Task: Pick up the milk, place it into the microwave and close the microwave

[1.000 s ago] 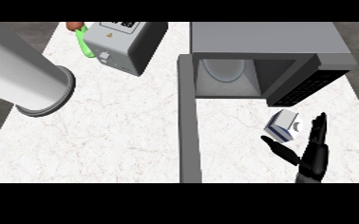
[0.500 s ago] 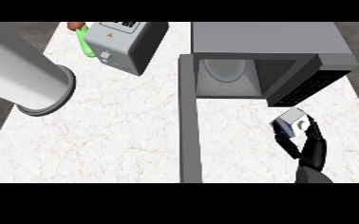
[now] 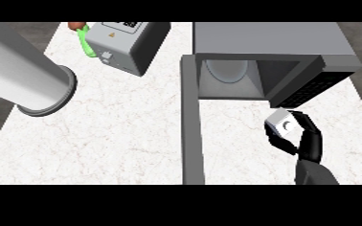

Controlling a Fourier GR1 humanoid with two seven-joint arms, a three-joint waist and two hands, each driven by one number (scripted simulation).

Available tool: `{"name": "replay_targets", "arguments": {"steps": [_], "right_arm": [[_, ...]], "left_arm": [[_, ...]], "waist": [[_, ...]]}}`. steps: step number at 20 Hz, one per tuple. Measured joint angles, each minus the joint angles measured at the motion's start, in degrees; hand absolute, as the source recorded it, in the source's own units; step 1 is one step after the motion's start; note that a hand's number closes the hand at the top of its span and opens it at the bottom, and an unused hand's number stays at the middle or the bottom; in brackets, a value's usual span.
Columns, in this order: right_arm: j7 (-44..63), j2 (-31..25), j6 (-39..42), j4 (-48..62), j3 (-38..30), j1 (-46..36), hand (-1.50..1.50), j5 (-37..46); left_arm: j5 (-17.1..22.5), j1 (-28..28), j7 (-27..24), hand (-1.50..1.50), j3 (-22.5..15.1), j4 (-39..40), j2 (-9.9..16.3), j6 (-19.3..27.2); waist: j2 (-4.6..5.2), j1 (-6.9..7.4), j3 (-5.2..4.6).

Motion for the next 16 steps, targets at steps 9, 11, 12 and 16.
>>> {"name": "replay_targets", "arguments": {"steps": [9, 11, 12, 16], "right_arm": [[-0.15, 2.13, 9.63, -1.41, 8.62, -2.7, 1.5, 5.22], [0.68, 2.14, 12.88, -3.34, 10.2, -2.45, 1.5, 5.49], [1.1, 3.07, 13.56, -4.6, 10.94, -2.17, 1.5, 5.5], [4.38, 4.24, 17.1, -12.59, 13.75, -0.32, 1.5, 5.17]], "left_arm": [[0.49, 1.53, -1.07, -1.5, 0.73, 1.39, -0.76, -2.55], [0.77, 0.99, -1.04, -1.5, 1.39, 2.19, -0.11, -2.32], [0.97, 1.31, -1.39, -1.5, 1.73, 2.35, -0.21, -2.81], [2.18, 2.38, -1.87, -1.5, 3.27, 2.94, -0.23, -3.86]], "waist": [[-0.04, -0.03, 0.14], [-0.11, -0.38, 0.14], [-0.17, -0.48, 0.11], [-0.34, -0.89, 0.08]]}}
